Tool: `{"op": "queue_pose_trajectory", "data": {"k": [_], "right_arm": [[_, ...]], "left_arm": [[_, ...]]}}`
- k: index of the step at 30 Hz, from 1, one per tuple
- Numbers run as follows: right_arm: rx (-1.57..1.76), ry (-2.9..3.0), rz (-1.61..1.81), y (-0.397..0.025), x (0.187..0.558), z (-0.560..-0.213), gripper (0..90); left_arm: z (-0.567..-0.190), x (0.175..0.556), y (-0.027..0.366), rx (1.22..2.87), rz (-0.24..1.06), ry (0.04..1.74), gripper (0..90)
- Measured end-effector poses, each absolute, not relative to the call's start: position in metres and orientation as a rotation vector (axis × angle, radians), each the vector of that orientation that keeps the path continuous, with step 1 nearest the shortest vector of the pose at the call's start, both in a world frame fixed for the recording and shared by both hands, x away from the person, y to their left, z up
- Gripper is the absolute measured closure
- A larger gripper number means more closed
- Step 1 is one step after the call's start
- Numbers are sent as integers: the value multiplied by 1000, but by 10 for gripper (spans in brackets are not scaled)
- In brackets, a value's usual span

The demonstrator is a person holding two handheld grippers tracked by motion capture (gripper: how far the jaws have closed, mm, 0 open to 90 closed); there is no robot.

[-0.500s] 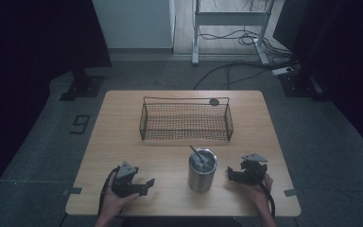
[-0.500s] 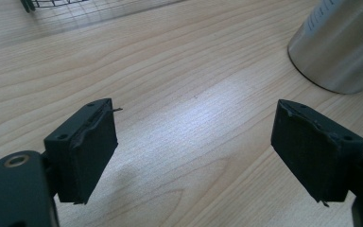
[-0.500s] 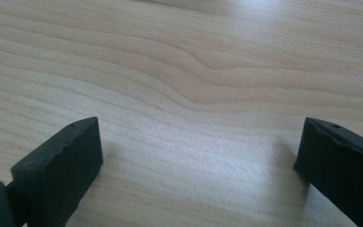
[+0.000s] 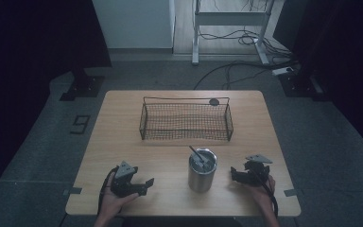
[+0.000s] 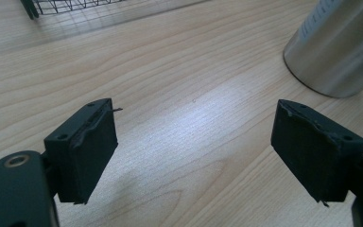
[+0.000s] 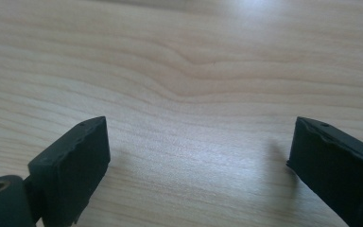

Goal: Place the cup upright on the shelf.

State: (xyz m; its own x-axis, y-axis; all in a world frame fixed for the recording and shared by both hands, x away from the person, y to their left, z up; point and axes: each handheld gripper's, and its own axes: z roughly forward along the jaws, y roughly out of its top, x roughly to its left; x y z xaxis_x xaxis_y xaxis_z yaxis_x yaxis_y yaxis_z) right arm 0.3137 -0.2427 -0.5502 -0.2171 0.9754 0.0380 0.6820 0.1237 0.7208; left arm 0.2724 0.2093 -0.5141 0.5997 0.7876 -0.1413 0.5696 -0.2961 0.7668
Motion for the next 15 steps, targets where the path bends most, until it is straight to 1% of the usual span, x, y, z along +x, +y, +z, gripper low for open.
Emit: {"op": "queue_pose_trajectory", "data": {"k": [6,10,12,15], "right_arm": [[1612,1913,919,-250,309,-544,68],[1604,1887,947,-253,304,-541,87],[1592,1872,955,-254,302,-538,112],[1583,1861,982,-254,299,-533,119]], "left_arm": [[-513,272,209,1994,333,1071,154],[-511,271,209,1994,335,1061,156],[-510,271,210,1994,332,1064,156],[-511,271,210,1995,332,1065,156]]}}
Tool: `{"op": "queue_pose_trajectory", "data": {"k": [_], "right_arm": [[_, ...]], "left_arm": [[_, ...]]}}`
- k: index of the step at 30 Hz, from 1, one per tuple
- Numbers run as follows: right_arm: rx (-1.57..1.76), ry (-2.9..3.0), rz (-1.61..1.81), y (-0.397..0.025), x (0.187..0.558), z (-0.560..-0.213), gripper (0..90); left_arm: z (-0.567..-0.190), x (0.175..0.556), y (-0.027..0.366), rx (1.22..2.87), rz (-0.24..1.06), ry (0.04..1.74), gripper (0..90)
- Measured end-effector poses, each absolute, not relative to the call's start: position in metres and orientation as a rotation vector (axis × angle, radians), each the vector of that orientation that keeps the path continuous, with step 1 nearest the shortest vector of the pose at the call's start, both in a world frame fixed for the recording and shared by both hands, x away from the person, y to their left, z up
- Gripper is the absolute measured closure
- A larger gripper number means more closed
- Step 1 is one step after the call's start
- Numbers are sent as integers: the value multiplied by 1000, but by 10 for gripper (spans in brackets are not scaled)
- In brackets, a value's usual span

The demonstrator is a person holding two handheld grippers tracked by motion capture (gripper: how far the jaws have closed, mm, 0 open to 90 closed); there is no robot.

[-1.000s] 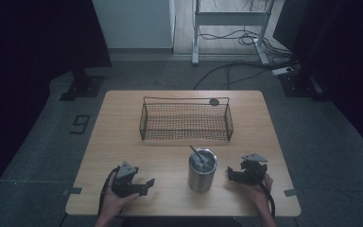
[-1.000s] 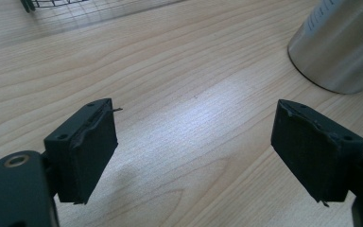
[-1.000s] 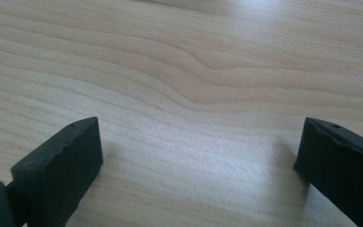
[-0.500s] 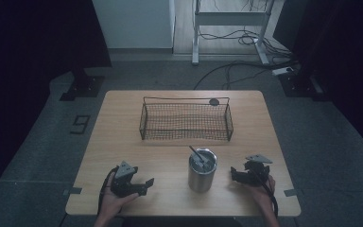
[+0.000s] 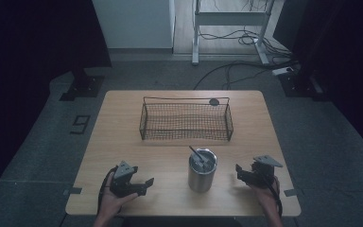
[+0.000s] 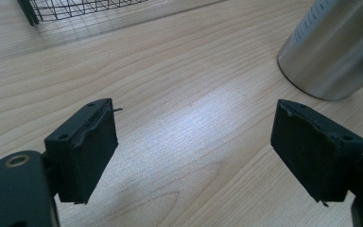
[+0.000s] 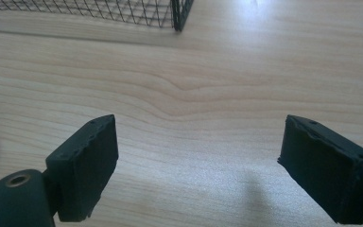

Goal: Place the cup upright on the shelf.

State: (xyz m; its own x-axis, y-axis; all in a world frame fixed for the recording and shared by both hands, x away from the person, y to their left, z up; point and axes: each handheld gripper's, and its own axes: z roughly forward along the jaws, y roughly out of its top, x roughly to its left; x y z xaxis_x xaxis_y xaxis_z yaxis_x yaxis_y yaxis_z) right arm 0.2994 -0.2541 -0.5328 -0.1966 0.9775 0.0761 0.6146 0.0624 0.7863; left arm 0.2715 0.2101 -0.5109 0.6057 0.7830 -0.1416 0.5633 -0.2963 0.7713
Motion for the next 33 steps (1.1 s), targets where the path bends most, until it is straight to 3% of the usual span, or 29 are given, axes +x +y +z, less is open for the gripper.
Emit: {"op": "queue_pose_trajectory", "data": {"k": [33], "right_arm": [[1373,1850,1175,-217,261,-470,125]], "left_arm": [[-511,273,212,2003,326,1067,155]]}}
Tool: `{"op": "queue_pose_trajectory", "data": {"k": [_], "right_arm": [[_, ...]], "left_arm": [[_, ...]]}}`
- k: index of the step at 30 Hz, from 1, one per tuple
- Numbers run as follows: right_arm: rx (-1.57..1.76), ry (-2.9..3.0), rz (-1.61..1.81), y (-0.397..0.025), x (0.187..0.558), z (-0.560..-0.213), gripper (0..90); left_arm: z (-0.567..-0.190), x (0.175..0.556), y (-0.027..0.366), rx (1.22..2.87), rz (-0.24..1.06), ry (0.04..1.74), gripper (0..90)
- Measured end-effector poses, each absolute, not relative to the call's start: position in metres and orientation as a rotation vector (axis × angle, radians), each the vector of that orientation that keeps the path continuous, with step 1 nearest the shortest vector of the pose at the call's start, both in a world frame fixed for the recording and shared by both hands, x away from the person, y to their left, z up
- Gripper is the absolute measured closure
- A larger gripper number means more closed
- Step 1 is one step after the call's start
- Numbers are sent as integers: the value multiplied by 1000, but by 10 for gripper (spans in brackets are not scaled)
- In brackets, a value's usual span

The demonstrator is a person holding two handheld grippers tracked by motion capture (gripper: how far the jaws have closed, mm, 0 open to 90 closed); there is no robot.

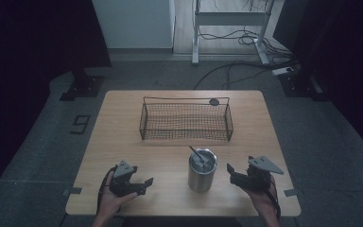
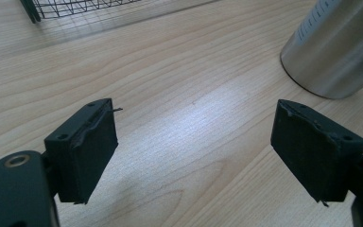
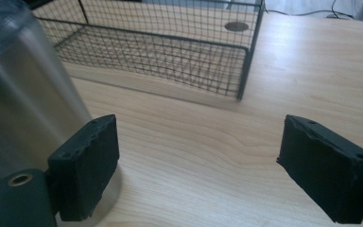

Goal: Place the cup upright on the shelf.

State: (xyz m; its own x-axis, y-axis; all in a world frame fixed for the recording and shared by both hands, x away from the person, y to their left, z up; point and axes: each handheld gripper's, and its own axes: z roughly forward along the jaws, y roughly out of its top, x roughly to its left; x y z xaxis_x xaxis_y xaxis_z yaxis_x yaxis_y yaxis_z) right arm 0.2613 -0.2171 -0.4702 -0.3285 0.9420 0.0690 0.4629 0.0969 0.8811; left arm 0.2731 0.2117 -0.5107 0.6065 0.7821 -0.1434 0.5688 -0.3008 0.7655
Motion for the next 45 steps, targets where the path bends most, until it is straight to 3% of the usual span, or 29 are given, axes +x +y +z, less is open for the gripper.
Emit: {"op": "queue_pose_trajectory", "data": {"k": [18,45], "right_arm": [[1285,1871,1309,-196,242,-442,122],[1165,1922,1356,-159,229,-423,40]], "left_arm": [[-506,271,212,1993,325,1062,154],[-503,271,211,1990,323,1050,154]]}}
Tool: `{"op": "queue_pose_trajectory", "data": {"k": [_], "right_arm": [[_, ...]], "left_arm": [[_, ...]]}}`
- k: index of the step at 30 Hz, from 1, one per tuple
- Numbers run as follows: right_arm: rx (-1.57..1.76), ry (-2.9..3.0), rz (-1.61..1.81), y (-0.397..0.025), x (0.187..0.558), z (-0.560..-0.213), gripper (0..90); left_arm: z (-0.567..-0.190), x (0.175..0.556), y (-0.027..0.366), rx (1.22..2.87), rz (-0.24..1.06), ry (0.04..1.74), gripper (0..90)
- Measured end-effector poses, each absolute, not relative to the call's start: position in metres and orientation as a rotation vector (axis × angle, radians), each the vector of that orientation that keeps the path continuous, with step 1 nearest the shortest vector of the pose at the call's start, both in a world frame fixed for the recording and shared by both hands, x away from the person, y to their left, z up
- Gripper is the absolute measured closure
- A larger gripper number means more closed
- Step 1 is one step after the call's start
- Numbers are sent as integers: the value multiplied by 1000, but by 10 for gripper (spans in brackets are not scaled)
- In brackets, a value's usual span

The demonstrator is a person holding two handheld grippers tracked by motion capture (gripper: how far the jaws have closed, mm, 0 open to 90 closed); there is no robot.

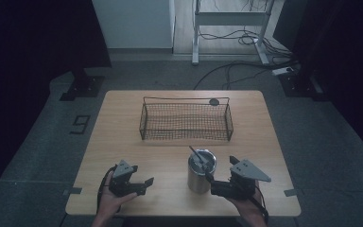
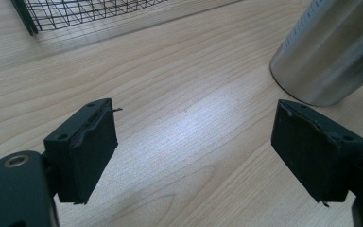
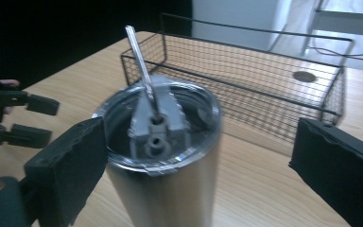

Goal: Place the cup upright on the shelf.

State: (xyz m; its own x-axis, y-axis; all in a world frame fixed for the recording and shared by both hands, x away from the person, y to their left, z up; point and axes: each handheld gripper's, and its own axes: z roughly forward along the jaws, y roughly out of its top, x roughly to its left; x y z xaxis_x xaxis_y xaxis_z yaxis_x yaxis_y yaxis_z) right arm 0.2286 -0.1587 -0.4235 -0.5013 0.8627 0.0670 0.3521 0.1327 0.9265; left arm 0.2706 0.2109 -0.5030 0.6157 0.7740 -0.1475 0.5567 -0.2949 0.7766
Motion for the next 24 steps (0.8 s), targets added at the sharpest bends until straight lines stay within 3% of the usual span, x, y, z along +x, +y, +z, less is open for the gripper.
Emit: {"op": "queue_pose_trajectory", "data": {"k": [4,24], "right_arm": [[1166,1951,1357,-147,235,-428,0],[1169,1993,1268,-108,263,-446,0]], "left_arm": [[-502,271,211,1981,325,1053,153],[-498,268,214,1950,338,1040,153]]}}
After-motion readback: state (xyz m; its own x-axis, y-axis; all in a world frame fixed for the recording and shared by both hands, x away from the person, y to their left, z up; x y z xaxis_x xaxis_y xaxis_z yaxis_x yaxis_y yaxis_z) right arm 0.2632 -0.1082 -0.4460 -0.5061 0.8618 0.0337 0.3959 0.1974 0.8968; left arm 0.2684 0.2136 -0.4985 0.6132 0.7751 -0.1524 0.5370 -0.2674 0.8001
